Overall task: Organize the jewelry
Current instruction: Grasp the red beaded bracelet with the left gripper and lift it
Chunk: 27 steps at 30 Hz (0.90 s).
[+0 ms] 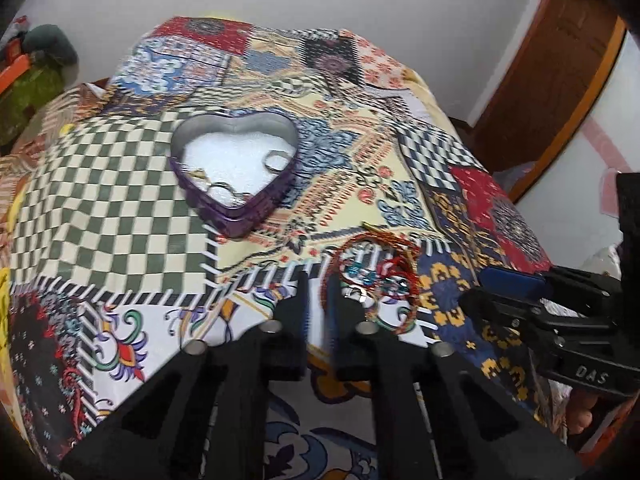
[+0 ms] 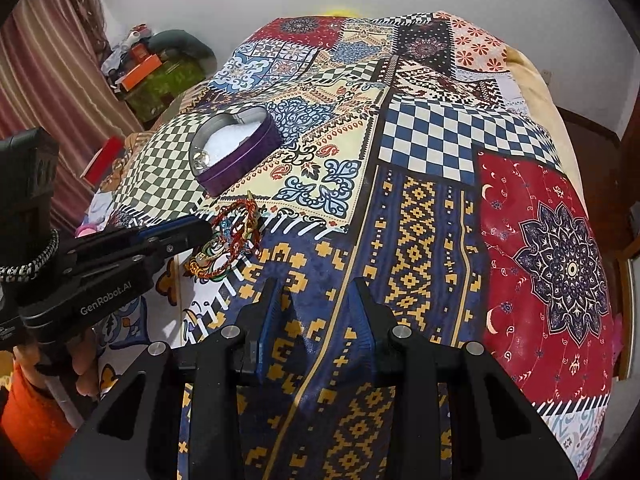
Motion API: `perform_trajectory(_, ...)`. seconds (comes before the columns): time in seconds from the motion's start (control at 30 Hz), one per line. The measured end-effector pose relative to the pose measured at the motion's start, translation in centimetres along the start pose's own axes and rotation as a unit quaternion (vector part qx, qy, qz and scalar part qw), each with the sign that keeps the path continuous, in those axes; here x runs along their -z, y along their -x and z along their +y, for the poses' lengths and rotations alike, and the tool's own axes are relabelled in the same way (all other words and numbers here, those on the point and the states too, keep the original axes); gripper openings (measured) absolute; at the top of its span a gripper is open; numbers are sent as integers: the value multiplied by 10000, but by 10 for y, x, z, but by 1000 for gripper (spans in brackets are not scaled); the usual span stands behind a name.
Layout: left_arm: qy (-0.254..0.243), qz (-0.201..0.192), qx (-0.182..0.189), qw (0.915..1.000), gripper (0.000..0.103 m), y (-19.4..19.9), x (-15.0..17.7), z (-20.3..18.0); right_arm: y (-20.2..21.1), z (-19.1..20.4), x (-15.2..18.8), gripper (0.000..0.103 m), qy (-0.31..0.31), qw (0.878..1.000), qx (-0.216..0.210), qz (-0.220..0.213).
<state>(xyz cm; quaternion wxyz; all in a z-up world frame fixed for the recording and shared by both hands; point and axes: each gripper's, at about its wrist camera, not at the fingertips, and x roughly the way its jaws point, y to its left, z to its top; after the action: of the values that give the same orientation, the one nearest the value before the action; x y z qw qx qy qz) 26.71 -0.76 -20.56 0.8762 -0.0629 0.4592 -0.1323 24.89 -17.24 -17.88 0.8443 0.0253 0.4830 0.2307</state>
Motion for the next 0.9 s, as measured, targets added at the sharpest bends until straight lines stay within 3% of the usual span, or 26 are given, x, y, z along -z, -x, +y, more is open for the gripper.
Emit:
perform_trajectory(0.2,-240,-11,27,9997,1,8,-1,-3,4,2,2,32,26,10000,-3,13)
perform_trajectory(0.43,-98,-487,117,9987,1,53,3,4,7,10,0,32,100,9999,22,-4)
perform_trajectory(0.7,-203,-733,-357,9965,1,83,18,19,5,37,-3,32,429,9991,10,-46)
perform_trajectory(0.9,-70,-706,-472,9964,1,83,35,35,-8,59,-5,32,653,9975,-244,81)
